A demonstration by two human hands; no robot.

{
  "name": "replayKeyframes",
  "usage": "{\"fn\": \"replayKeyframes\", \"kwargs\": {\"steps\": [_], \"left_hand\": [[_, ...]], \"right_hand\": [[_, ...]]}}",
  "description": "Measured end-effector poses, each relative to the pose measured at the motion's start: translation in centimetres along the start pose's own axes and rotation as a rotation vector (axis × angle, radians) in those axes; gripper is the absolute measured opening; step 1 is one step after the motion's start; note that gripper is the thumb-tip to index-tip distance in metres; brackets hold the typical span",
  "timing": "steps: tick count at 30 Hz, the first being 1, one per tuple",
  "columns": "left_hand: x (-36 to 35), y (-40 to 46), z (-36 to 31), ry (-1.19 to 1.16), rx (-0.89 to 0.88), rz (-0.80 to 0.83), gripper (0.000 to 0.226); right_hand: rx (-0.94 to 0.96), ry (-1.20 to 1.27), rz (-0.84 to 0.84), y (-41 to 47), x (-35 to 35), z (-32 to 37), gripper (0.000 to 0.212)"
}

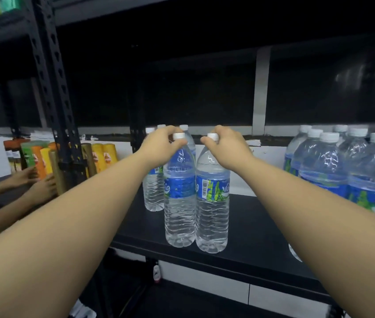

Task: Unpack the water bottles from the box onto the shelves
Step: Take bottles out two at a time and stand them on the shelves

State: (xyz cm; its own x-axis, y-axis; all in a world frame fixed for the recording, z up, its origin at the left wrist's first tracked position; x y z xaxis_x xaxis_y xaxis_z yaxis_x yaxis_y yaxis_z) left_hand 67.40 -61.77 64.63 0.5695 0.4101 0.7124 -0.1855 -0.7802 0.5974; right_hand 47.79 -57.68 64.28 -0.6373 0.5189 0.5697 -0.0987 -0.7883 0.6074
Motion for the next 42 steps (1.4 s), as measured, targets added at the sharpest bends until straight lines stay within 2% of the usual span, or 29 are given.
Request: {"fn": "replayKeyframes", "kwargs": {"steps": [6, 11, 19, 22, 24, 26, 28, 31, 37, 42], "left_hand": [[-0.9, -0.9, 0.4, -0.161, 0.099, -0.096, 0.036], [-2.9, -3.5, 0.8, -0.212, 0.152, -0.061, 0.062], [-6.1, -8.2, 3.6, -0.413, 0.19, 0.066, 0.08], [-8.4, -10.9, 5.0, -0.459, 0.262, 0.145, 0.07], [-10.1, -13.1, 6.1, -0.444, 0.306, 0.218, 0.073], [-11.5, -14.7, 7.2, -0.432, 0.324, 0.269, 0.085], [-12.3, -15.6, 7.8, -0.404, 0.323, 0.296, 0.088], [-12.7, -15.9, 8.3, -0.388, 0.308, 0.269, 0.085], [-12.5, -16.4, 8.7, -0.371, 0.332, 0.146, 0.1], [-13.7, -16.7, 8.9, -0.424, 0.312, 0.221, 0.096]], "right_hand": [[0.007, 0.025, -0.025, 0.3, -0.2, -0.7, 0.038], [-0.019, 0.114, -0.027, -1.2, -0.9, -1.6, 0.044], [-0.066, 0.299, -0.002, -7.4, -3.8, -3.7, 0.097], [-0.092, 0.393, 0.03, -9.8, -4.9, -4.8, 0.109], [-0.116, 0.421, 0.051, -11.3, -5.6, -5.7, 0.108], [-0.149, 0.423, 0.083, -13.0, -6.4, -6.9, 0.096], [-0.204, 0.415, 0.126, -14.9, -7.4, -8.2, 0.089], [-0.286, 0.412, 0.166, -17.4, -9.0, -10.1, 0.09], [-0.37, 0.417, 0.062, -18.0, -9.4, -11.8, 0.088], [-0.376, 0.378, 0.052, -18.2, -9.9, -11.8, 0.087]]}}
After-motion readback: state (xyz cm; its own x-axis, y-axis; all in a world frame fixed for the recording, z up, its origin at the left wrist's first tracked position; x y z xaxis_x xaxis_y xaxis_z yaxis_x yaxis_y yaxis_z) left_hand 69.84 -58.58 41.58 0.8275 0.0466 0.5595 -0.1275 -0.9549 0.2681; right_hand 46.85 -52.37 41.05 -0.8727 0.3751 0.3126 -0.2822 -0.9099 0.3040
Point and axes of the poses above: each hand's wrist, its own y-axis towards the middle knuckle, its own x-axis out of the back of the hand, z = x × y, the point moved 8 cm from there along y, towards the middle knuckle, and after that the axes turned 8 degrees about y, right-handed, at the moved point
